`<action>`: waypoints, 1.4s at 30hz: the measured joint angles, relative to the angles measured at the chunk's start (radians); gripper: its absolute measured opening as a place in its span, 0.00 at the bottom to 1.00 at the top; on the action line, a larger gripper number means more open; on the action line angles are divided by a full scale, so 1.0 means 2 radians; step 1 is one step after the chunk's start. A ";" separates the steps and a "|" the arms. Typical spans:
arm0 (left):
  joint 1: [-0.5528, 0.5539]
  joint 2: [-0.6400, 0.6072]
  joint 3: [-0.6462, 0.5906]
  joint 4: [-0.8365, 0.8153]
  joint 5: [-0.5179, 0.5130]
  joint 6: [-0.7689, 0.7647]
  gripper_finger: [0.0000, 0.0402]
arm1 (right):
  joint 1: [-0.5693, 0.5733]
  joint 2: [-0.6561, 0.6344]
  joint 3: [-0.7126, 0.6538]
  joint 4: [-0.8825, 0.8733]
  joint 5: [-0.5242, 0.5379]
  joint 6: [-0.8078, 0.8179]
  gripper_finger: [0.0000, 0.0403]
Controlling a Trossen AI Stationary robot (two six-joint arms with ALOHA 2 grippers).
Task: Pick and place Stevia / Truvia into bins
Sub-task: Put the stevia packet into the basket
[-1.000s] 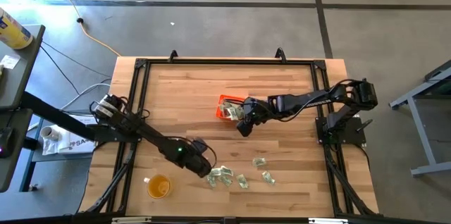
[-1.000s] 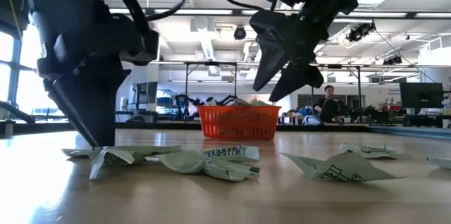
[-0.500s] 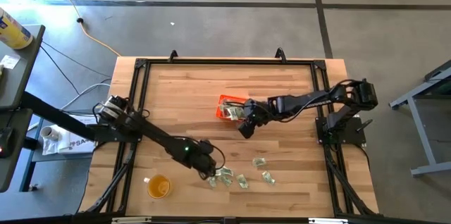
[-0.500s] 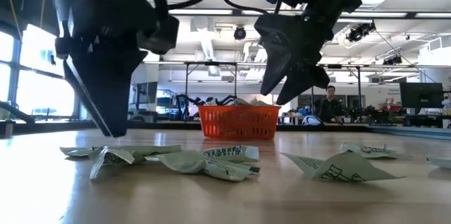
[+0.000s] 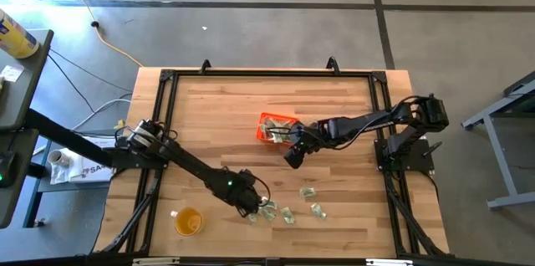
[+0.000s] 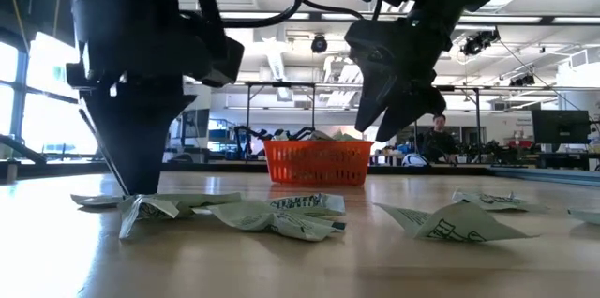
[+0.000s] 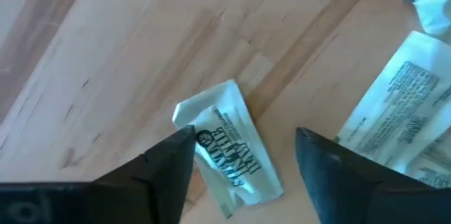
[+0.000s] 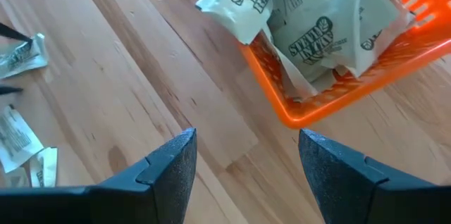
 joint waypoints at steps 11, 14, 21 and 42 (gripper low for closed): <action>0.000 0.008 0.000 -0.033 -0.036 0.055 0.26 | 0.003 0.000 0.000 -0.001 0.014 0.002 0.59; 0.000 0.008 -0.001 -0.033 -0.039 0.082 0.14 | 0.014 -0.002 0.000 0.002 0.030 0.002 0.59; 0.009 0.011 0.015 -0.049 -0.045 0.132 0.06 | 0.055 -0.052 0.000 0.001 0.131 0.020 0.59; 0.140 0.009 0.203 -0.174 -0.052 0.324 0.16 | 0.125 -0.244 0.000 -0.205 0.265 0.164 0.59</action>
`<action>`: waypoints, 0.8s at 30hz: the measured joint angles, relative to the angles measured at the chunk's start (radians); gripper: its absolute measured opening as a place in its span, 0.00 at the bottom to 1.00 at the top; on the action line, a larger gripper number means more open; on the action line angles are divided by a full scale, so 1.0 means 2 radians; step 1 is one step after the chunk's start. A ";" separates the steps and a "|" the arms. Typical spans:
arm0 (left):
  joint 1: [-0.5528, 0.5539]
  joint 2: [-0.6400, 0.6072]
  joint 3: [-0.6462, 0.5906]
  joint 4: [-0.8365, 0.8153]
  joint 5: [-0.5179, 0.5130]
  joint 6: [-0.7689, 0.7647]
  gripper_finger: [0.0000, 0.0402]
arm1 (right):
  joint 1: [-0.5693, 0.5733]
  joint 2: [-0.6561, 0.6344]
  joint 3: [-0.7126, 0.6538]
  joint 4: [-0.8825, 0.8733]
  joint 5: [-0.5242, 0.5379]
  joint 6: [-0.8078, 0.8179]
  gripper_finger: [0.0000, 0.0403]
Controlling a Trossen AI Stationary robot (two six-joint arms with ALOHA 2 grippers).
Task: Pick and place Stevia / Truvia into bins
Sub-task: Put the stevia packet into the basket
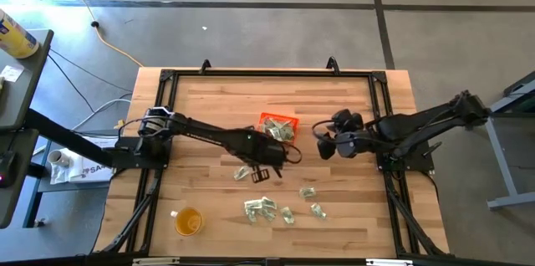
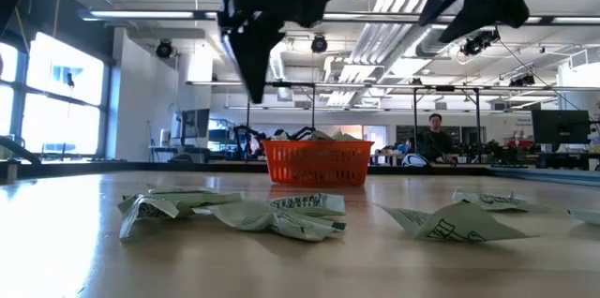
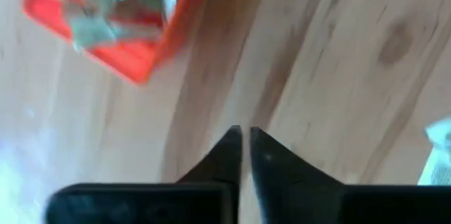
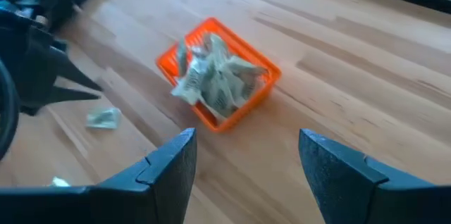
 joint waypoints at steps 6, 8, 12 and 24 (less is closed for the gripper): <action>-0.002 0.000 -0.044 -0.018 0.060 -0.061 0.37 | -0.001 0.020 0.000 -0.006 0.015 -0.001 0.59; -0.001 0.000 -0.064 -0.017 0.075 -0.078 0.43 | -0.006 0.026 0.000 -0.006 0.019 -0.004 0.59; -0.001 0.000 -0.110 0.010 0.113 -0.102 0.54 | -0.019 0.039 0.000 -0.002 0.012 -0.018 0.59; -0.005 0.000 -0.160 0.061 0.133 -0.115 0.64 | -0.042 0.066 0.000 0.017 -0.044 -0.027 0.59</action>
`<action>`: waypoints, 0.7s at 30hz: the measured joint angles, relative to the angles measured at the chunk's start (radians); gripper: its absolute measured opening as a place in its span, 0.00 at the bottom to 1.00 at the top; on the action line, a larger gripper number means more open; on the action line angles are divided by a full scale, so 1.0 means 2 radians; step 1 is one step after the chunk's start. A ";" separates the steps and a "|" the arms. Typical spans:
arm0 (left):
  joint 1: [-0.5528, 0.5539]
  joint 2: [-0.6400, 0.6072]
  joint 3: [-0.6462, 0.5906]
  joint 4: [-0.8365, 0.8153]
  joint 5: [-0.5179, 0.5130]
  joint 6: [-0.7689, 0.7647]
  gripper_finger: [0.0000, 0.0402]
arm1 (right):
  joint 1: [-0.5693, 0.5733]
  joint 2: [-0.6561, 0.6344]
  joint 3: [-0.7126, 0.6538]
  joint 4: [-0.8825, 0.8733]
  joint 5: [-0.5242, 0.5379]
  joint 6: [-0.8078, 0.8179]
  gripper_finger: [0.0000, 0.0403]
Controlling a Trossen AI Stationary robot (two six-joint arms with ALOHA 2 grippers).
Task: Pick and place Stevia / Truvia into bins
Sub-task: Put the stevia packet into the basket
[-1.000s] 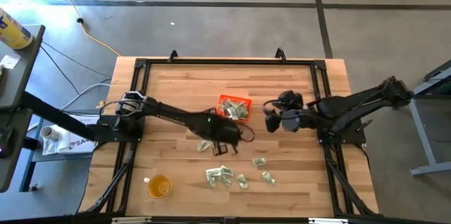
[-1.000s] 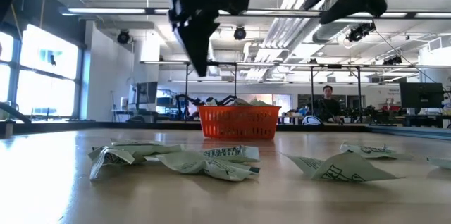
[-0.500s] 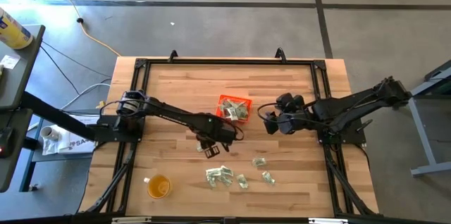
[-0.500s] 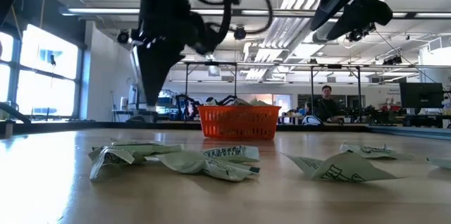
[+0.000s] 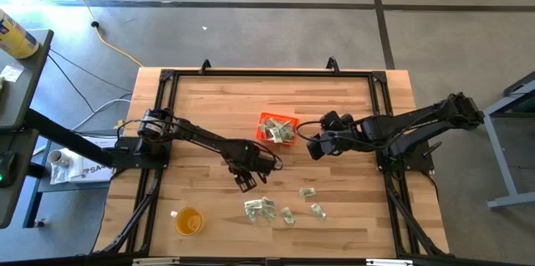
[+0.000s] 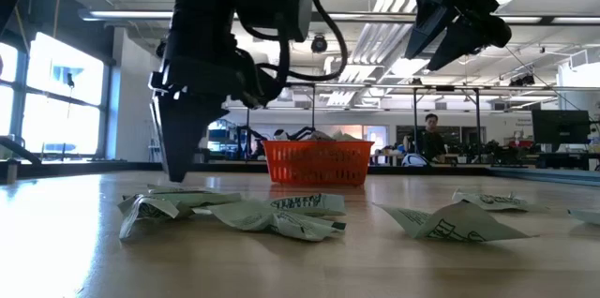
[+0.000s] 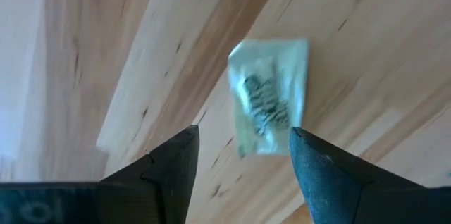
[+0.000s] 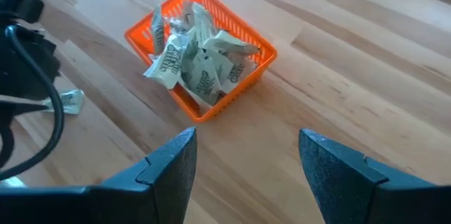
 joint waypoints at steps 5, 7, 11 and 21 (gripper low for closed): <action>0.000 0.000 -0.017 0.054 0.001 0.009 0.63 | 0.000 0.000 0.000 0.003 -0.002 0.013 0.59; 0.000 0.000 -0.025 0.058 0.000 0.010 0.62 | 0.000 0.000 0.000 0.003 -0.004 0.016 0.59; 0.000 -0.003 -0.039 0.070 -0.010 0.010 0.59 | 0.000 0.000 0.000 0.003 -0.006 0.024 0.59; 0.000 -0.003 -0.046 0.095 -0.014 0.036 0.33 | 0.000 0.000 0.000 0.003 0.003 0.026 0.59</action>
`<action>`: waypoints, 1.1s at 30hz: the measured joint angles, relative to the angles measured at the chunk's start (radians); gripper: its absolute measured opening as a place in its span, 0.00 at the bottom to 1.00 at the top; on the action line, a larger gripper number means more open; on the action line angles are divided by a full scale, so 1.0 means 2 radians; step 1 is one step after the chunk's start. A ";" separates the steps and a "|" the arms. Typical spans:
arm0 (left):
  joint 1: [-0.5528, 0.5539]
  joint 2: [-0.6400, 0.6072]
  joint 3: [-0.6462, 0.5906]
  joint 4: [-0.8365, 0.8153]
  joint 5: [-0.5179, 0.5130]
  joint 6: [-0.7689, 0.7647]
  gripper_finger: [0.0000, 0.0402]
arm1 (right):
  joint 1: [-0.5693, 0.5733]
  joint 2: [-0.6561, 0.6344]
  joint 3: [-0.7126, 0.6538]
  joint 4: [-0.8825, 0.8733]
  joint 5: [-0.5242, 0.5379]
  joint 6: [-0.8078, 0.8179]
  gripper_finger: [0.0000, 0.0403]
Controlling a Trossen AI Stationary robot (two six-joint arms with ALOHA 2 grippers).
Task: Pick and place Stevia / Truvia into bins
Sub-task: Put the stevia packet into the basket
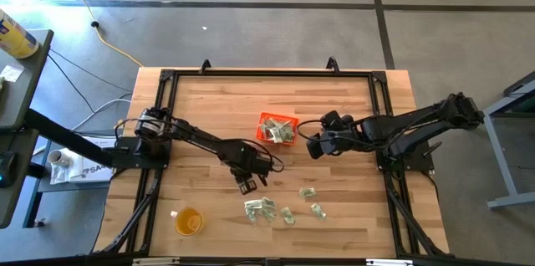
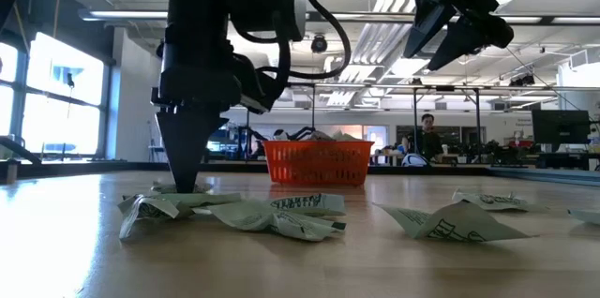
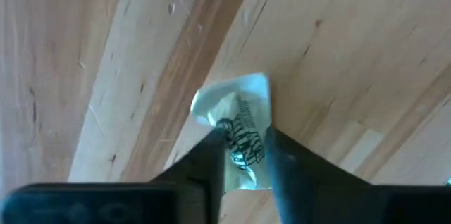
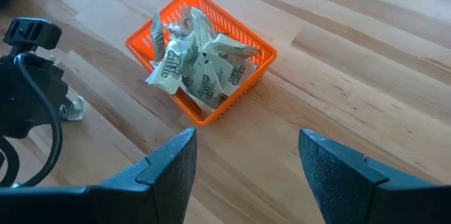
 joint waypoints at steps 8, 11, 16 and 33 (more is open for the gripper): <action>0.002 0.007 0.044 -0.060 -0.050 0.040 0.06 | 0.001 0.000 0.000 -0.024 -0.002 0.000 0.59; 0.002 -0.002 0.082 -0.090 -0.079 0.051 0.05 | 0.004 0.000 0.000 -0.052 -0.009 0.000 0.59; 0.001 -0.007 0.159 -0.135 -0.135 0.083 0.11 | 0.017 0.000 0.000 -0.095 -0.019 0.000 0.59; 0.129 0.018 0.232 -0.010 -0.048 0.294 0.21 | 0.100 0.000 0.000 -0.186 -0.037 0.074 0.59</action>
